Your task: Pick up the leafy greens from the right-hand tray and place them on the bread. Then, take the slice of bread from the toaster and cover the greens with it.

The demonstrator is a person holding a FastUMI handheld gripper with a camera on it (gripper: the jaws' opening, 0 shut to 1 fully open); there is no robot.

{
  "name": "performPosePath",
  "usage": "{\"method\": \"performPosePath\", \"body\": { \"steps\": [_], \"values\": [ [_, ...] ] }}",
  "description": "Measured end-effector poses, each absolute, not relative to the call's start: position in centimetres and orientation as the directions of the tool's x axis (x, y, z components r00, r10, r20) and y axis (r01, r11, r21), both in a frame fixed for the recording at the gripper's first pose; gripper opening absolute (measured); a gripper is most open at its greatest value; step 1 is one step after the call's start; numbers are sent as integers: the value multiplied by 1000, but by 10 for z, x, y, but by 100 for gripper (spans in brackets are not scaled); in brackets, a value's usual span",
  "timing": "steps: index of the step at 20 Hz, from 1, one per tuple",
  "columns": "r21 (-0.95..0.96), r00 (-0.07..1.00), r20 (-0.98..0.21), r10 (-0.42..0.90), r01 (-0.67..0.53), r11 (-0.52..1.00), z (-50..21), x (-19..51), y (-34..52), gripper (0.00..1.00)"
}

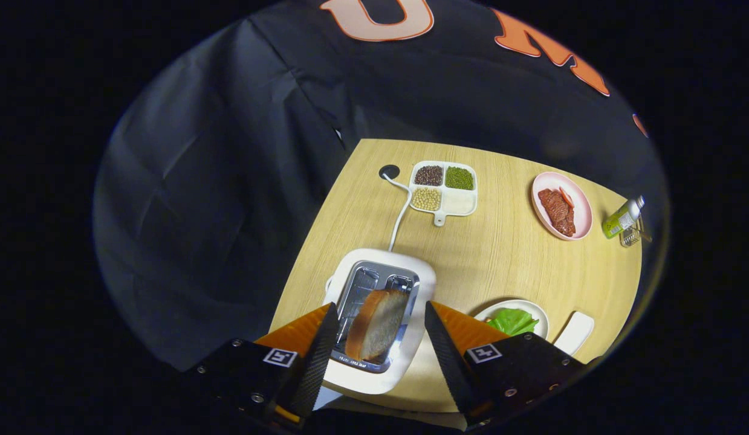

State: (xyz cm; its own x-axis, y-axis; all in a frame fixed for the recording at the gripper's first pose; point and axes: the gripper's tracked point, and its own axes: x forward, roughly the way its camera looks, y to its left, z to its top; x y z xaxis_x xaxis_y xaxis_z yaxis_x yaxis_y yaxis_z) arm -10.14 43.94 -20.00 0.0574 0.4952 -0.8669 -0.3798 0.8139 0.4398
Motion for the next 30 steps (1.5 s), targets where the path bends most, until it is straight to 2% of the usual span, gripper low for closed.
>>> {"method": "performPosePath", "body": {
  "steps": [6, 10, 15, 17, 23, 30],
  "values": [
    [354, 4, -924, 382, -367, 860, -226, -108, 435, 78],
    [324, -36, -942, 335, -371, 870, -234, -116, 425, 60],
    [373, -88, -927, 365, -343, 862, -236, -127, 433, 25],
    [390, -86, -919, 384, -318, 864, -235, -126, 434, 19],
    [488, -67, -870, 488, -255, 835, -218, -121, 424, 11],
    [607, 5, -785, 620, -193, 771, -181, -101, 389, 11]
  ]
}}
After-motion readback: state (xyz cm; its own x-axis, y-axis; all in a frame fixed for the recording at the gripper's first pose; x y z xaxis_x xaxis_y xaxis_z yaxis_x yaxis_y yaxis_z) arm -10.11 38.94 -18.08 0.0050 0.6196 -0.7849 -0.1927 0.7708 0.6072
